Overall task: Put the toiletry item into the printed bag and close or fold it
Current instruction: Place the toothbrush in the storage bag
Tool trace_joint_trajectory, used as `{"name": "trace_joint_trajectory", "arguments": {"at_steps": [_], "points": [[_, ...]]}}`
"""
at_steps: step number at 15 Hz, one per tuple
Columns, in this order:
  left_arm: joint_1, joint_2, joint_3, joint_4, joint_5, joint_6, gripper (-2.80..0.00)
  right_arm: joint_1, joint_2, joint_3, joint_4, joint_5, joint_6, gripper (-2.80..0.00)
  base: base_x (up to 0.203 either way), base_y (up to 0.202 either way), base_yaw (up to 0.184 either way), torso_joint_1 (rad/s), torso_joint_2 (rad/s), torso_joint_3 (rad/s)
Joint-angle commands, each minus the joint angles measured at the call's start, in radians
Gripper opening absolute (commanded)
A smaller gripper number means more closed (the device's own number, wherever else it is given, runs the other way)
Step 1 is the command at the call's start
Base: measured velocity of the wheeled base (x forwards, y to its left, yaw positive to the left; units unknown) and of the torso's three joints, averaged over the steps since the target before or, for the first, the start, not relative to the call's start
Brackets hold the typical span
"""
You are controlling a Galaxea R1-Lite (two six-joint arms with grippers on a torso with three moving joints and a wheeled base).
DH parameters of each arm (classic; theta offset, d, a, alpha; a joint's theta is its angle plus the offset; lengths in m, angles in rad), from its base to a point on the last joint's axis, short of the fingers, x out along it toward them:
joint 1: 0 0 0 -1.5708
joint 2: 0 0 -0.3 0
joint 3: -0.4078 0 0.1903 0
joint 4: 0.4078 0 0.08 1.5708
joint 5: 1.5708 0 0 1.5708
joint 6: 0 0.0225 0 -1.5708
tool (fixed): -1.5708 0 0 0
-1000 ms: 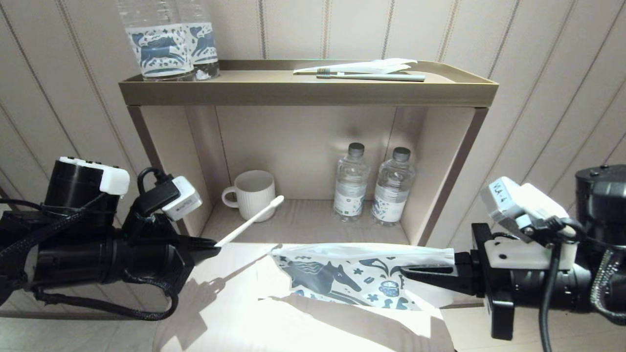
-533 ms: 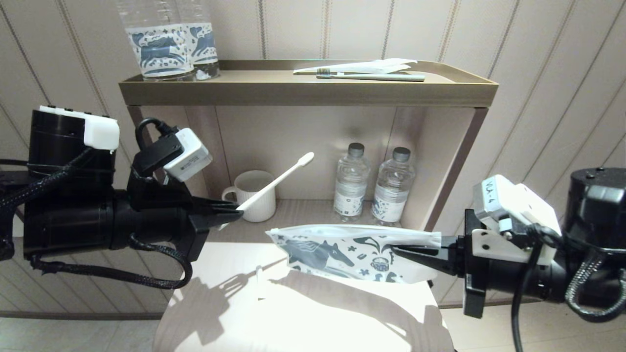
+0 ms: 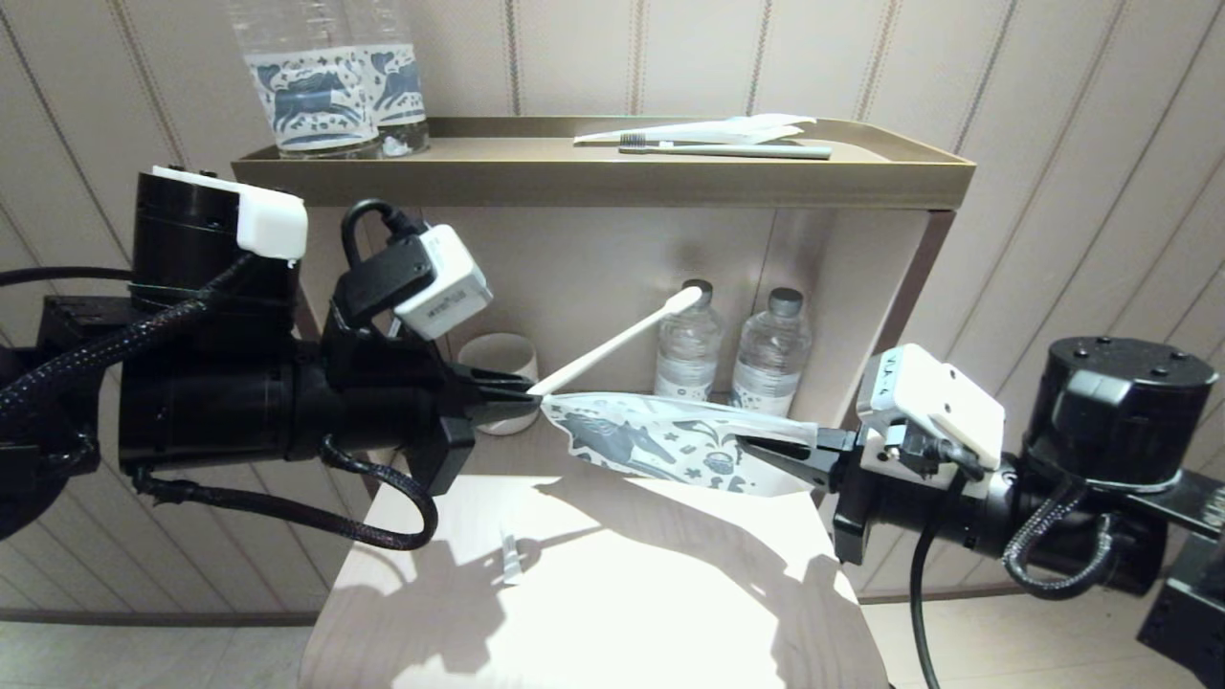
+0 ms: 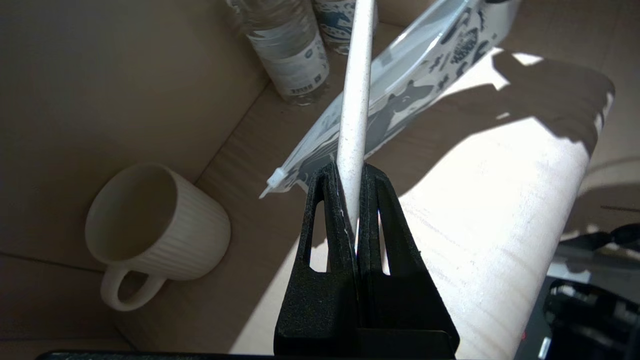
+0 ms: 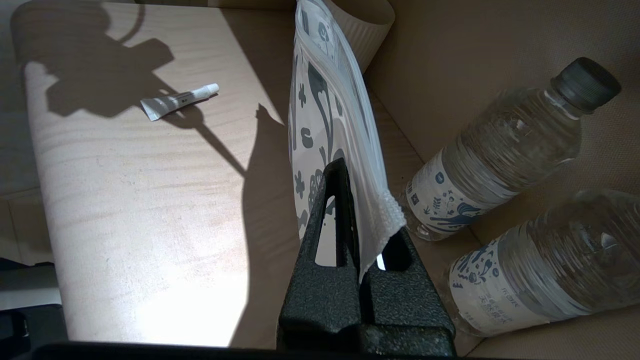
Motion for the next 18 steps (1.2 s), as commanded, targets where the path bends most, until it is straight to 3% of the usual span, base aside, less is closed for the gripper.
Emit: {"name": "trace_joint_trajectory", "arguments": {"at_steps": [1, 8, 10, 15, 18], "points": [[-0.010, 0.016, 0.010, 0.007, 0.002, 0.052, -2.80, -0.001, 0.023, 0.007, -0.013, 0.003, -0.005, -2.80, 0.000, 0.000, 0.000, 0.000, 0.00, 0.000], [-0.009, -0.056, -0.034, 0.255, 0.066, 0.249, -2.80, 0.010, 0.020, 0.019, -0.012, 0.006, -0.006, -2.80, 0.000, 0.000, 0.000, 0.000, 0.00, 0.000], [-0.009, -0.055, -0.074, 0.324, 0.119, 0.293, -2.80, 0.020, 0.021, 0.022, -0.012, 0.006, -0.006, -2.80, 0.000, 0.000, 0.000, 0.000, 0.00, 0.000], [0.018, -0.035, -0.105, 0.386, 0.185, 0.355, -2.80, 0.028, 0.020, 0.027, -0.012, 0.006, -0.006, -2.80, 0.000, 0.000, 0.000, 0.000, 0.00, 0.000], [0.018, -0.030, -0.100, 0.398, 0.197, 0.358, -2.80, 0.030, 0.017, 0.028, -0.010, 0.008, -0.006, -2.80, 0.000, 0.000, 0.000, 0.000, 0.00, 0.000]]}}
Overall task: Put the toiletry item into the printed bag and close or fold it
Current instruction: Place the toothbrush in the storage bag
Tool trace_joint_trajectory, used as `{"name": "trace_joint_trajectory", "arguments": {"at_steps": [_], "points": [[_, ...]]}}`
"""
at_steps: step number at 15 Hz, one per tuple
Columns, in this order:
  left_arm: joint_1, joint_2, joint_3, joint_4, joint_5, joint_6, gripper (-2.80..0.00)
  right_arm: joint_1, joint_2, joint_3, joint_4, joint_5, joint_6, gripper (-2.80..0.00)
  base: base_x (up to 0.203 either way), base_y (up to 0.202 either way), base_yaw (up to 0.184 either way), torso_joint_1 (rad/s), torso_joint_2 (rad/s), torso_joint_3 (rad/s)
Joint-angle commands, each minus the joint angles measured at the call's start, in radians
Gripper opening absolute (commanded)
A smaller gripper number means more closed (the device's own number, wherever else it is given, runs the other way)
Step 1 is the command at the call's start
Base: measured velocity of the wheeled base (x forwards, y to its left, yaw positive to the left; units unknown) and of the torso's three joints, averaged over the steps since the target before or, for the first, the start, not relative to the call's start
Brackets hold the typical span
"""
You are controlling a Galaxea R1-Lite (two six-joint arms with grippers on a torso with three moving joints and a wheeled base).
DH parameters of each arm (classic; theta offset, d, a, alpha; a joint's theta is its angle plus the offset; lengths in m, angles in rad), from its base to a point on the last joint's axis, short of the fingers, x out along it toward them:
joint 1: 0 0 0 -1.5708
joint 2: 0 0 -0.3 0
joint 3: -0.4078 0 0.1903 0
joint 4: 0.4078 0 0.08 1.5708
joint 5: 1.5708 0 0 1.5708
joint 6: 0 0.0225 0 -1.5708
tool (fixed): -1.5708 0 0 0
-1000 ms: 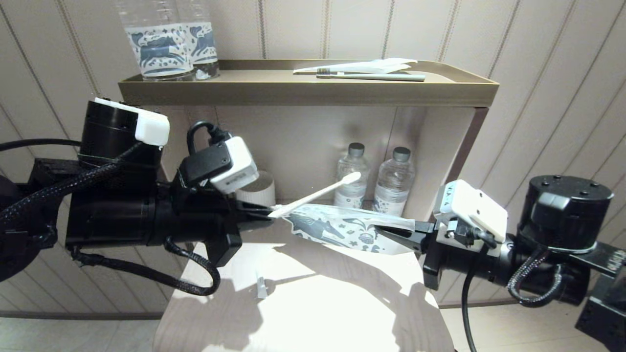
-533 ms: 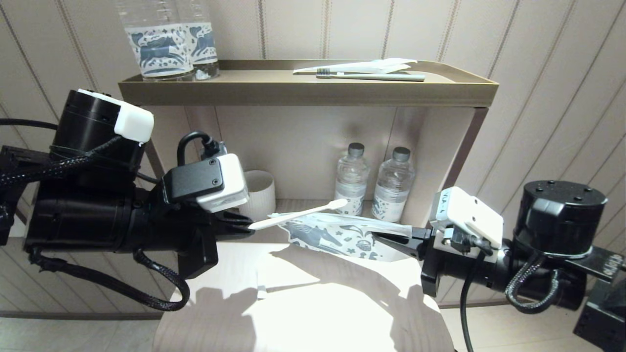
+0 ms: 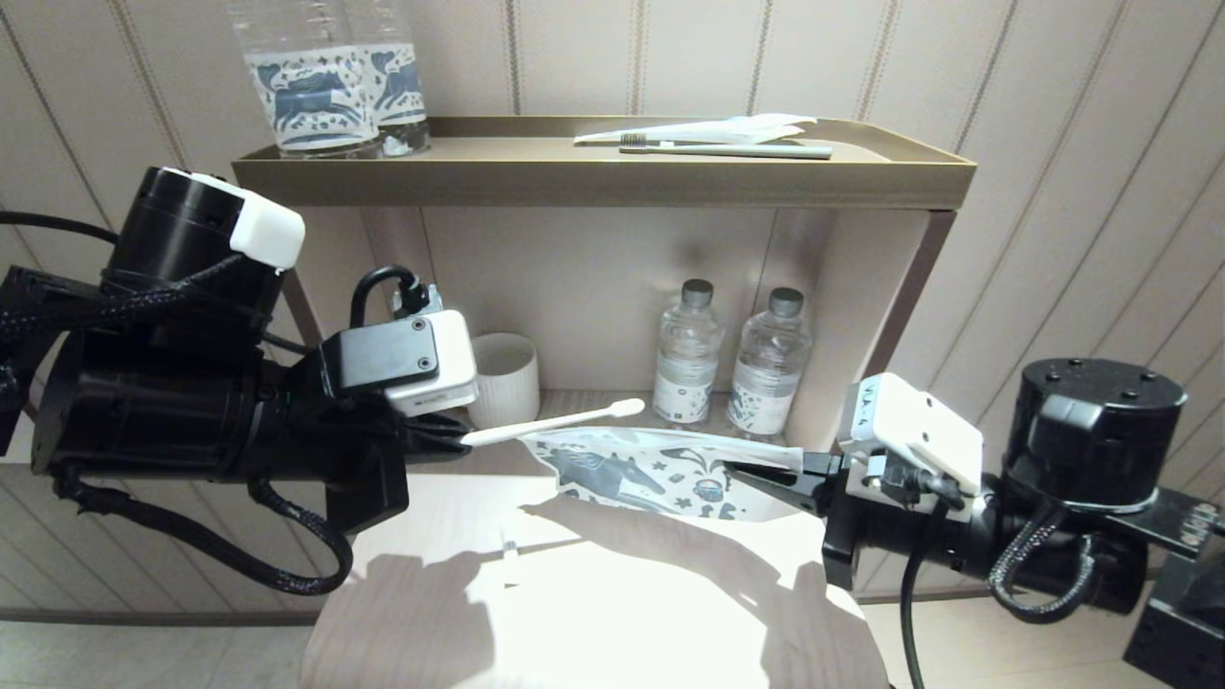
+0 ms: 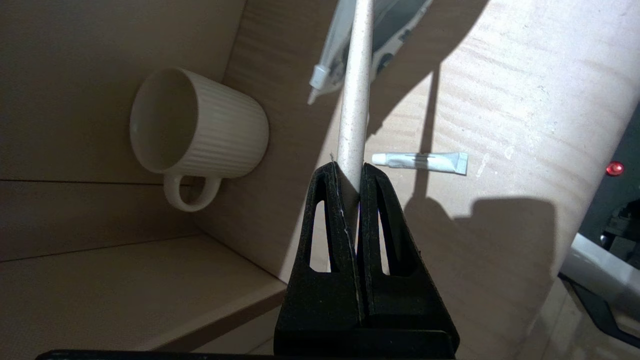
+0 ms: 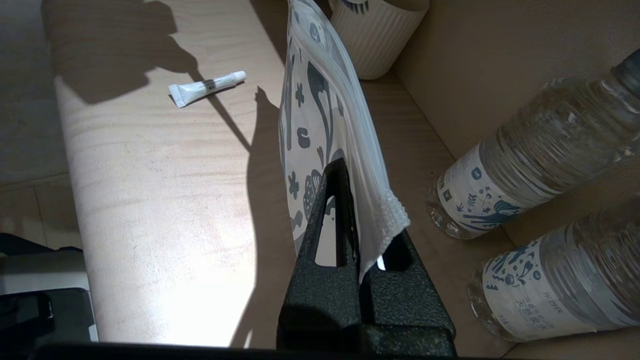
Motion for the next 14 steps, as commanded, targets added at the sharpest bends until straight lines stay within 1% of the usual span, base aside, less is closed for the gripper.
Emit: {"name": "trace_joint_trajectory", "arguments": {"at_steps": [1, 6, 8, 9, 11, 14], "points": [[0.001, 0.001, 0.009, 0.004, -0.001, 0.005, -2.80, 0.001, -0.003, 0.000, -0.005, 0.003, -0.003, -2.80, 0.000, 0.000, 0.000, 0.000, 0.00, 0.000], [0.000, -0.017, 0.011, 0.006, 0.000, 0.005, -2.80, 0.001, 0.010, -0.016, 0.000, 0.003, -0.002, -2.80, 0.000, 0.000, 0.000, 0.000, 0.00, 0.000], [-0.014, -0.015, 0.015, 0.012, 0.002, 0.008, -2.80, 0.001, 0.013, -0.024, 0.000, 0.004, -0.002, -2.80, 0.000, 0.000, 0.000, 0.000, 0.00, 0.000], [-0.026, -0.014, 0.016, 0.011, 0.017, 0.008, -2.80, 0.001, 0.018, -0.028, 0.000, 0.004, -0.003, -2.80, 0.000, 0.000, 0.000, 0.000, 0.00, 0.000], [-0.037, -0.009, 0.020, 0.010, 0.025, 0.008, -2.80, 0.001, 0.033, -0.029, 0.000, 0.004, -0.003, -2.80, 0.000, 0.000, 0.000, 0.000, 0.00, 0.000], [-0.039, -0.006, 0.074, 0.003, 0.028, 0.008, -2.80, 0.001, 0.032, -0.027, -0.002, 0.003, -0.003, -2.80, 0.000, 0.000, 0.000, 0.000, 0.00, 0.000]]}}
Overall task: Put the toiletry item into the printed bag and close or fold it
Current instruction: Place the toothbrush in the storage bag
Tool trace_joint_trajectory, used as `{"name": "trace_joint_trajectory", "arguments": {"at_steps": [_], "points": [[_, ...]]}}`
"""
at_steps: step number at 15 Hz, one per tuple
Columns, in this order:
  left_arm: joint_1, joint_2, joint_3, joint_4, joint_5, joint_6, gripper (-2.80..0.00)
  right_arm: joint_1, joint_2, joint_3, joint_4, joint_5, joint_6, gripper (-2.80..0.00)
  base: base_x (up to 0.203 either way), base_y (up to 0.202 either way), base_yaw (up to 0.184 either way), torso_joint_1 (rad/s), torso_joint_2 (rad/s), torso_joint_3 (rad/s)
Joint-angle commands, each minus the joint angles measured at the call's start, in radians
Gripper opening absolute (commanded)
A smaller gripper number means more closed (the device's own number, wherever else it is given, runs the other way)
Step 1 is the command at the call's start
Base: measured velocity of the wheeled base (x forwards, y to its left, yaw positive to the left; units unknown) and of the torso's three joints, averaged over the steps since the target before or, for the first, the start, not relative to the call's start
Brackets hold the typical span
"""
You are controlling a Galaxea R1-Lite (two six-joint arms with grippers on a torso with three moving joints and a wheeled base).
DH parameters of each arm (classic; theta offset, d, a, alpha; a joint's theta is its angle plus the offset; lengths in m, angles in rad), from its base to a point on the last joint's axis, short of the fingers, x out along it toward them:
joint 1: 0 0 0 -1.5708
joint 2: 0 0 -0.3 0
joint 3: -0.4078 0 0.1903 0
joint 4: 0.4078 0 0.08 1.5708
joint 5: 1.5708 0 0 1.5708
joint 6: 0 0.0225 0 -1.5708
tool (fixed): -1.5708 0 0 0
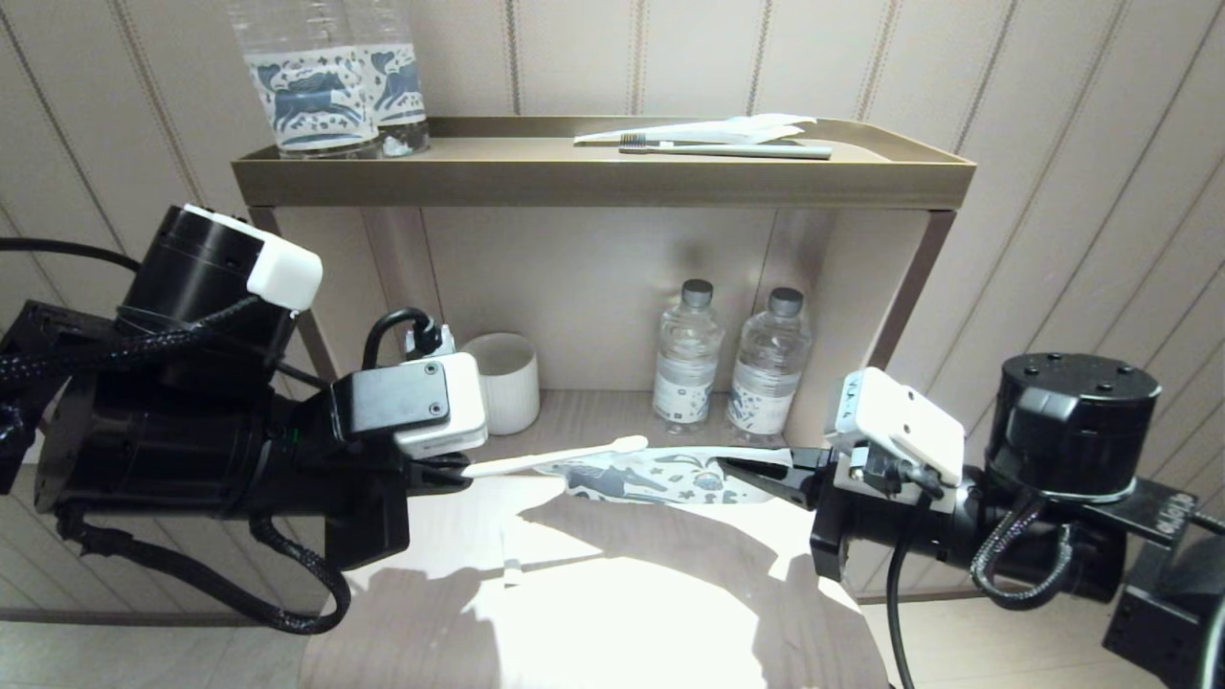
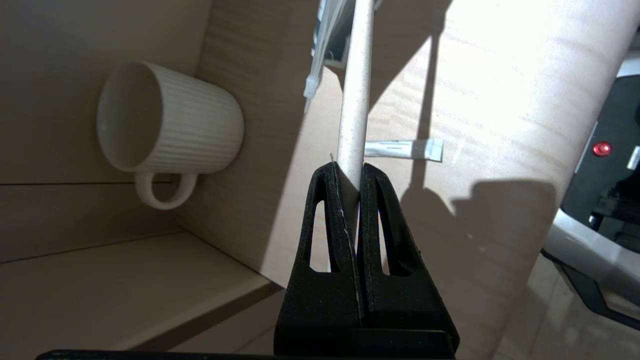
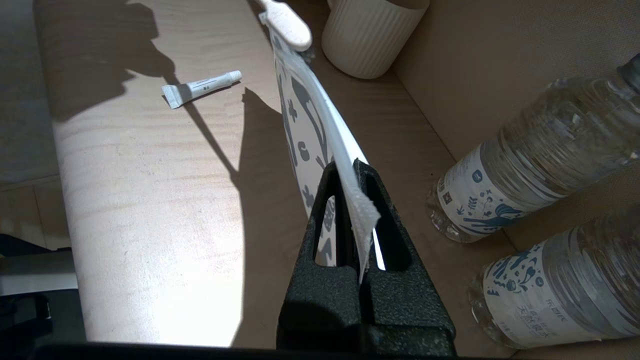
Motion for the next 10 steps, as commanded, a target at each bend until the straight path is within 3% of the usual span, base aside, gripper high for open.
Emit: {"name": "trace_joint_trajectory", "arguments": {"at_steps": [1, 10], "points": [[-0.001, 0.004, 0.031, 0.000, 0.000, 0.006, -2.80, 0.001, 0.006, 0.001, -0.005, 0.002, -0.003, -2.80, 0.000, 0.000, 0.000, 0.000, 0.00, 0.000], [-0.015, -0.037, 0.030, -0.038, 0.025, 0.005, -2.80, 0.001, 0.007, 0.003, -0.005, 0.002, -0.003, -2.80, 0.000, 0.000, 0.000, 0.000, 0.00, 0.000]]}}
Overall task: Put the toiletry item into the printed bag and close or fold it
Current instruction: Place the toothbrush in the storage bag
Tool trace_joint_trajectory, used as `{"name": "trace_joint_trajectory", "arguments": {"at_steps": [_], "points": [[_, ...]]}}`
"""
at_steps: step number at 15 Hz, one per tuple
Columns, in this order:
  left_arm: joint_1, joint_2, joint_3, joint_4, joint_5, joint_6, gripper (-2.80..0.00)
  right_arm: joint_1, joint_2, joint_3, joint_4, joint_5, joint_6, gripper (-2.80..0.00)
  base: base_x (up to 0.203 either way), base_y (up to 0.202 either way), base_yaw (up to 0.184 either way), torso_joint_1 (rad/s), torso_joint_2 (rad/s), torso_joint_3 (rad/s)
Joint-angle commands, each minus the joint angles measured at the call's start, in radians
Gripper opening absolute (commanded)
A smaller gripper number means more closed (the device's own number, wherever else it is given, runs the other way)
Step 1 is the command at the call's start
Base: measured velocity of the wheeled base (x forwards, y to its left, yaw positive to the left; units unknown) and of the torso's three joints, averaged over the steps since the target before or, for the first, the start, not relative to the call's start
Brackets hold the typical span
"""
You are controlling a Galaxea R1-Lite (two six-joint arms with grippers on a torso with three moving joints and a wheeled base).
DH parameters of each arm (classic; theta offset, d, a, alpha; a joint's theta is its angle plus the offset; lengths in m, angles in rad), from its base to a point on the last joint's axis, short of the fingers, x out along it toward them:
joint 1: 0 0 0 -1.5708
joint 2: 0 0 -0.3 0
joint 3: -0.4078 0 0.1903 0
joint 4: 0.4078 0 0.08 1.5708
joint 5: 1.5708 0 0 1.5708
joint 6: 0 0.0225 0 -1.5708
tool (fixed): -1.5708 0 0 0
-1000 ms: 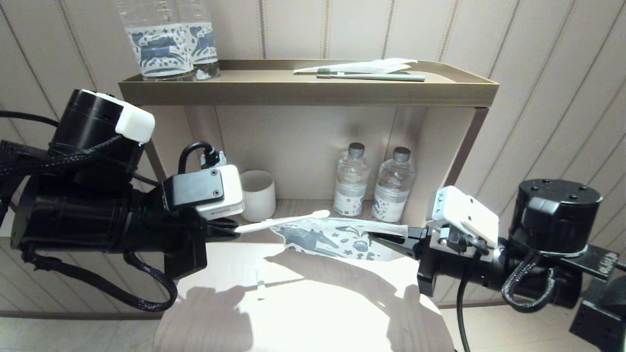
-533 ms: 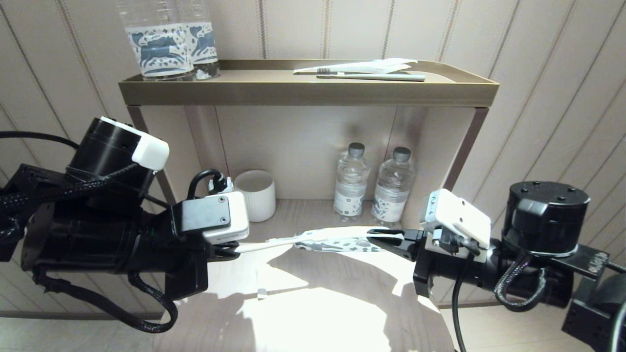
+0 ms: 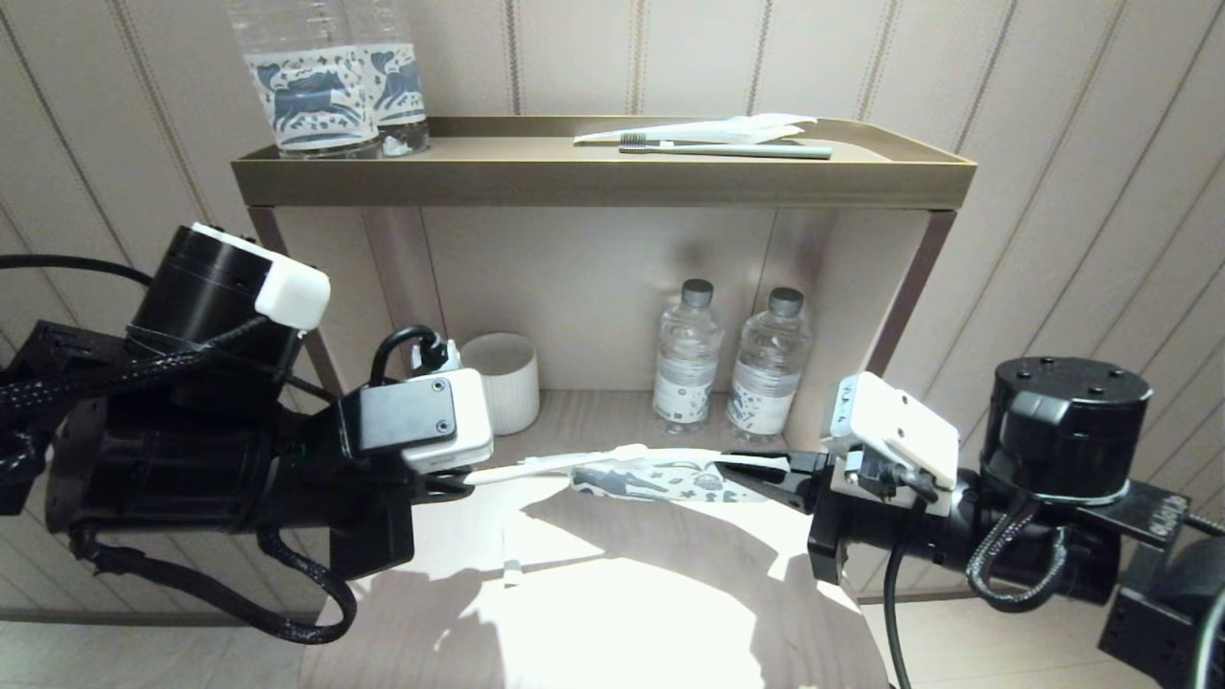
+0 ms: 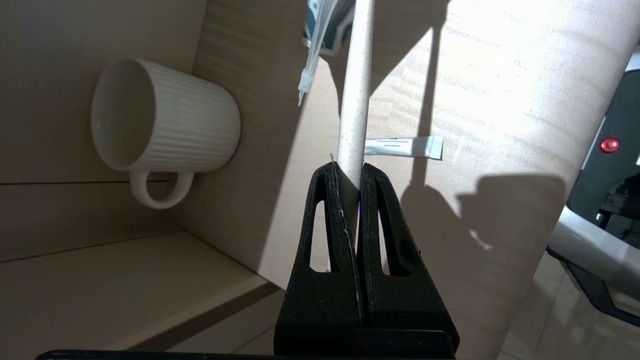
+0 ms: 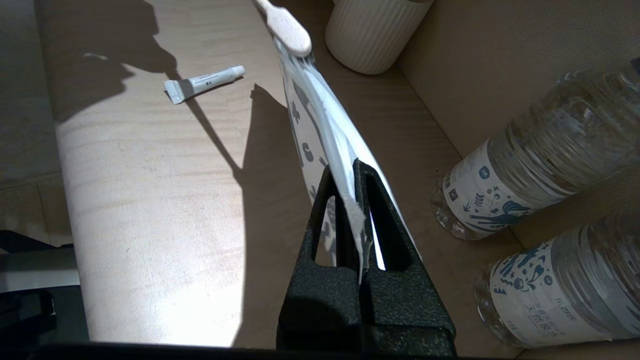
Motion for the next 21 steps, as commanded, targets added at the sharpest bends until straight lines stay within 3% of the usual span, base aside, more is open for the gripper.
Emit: {"name": "trace_joint_trajectory", "arguments": {"at_steps": [1, 6, 21], "points": [[0.001, -0.056, 0.002, 0.007, 0.002, 0.005, -2.80, -0.001, -0.003, -0.001, -0.005, 0.003, -0.003, -2.80, 0.000, 0.000, 0.000, 0.000, 0.00, 0.000], [0.014, -0.164, 0.050, 0.095, 0.039, 0.007, -2.80, 0.002, 0.005, -0.001, -0.002, 0.003, -0.002, -2.80, 0.000, 0.000, 0.000, 0.000, 0.00, 0.000], [0.017, -0.025, 0.053, 0.039, 0.040, 0.012, -2.80, 0.006, -0.015, 0.010, -0.004, 0.003, -0.003, -2.80, 0.000, 0.000, 0.000, 0.000, 0.00, 0.000]]}}
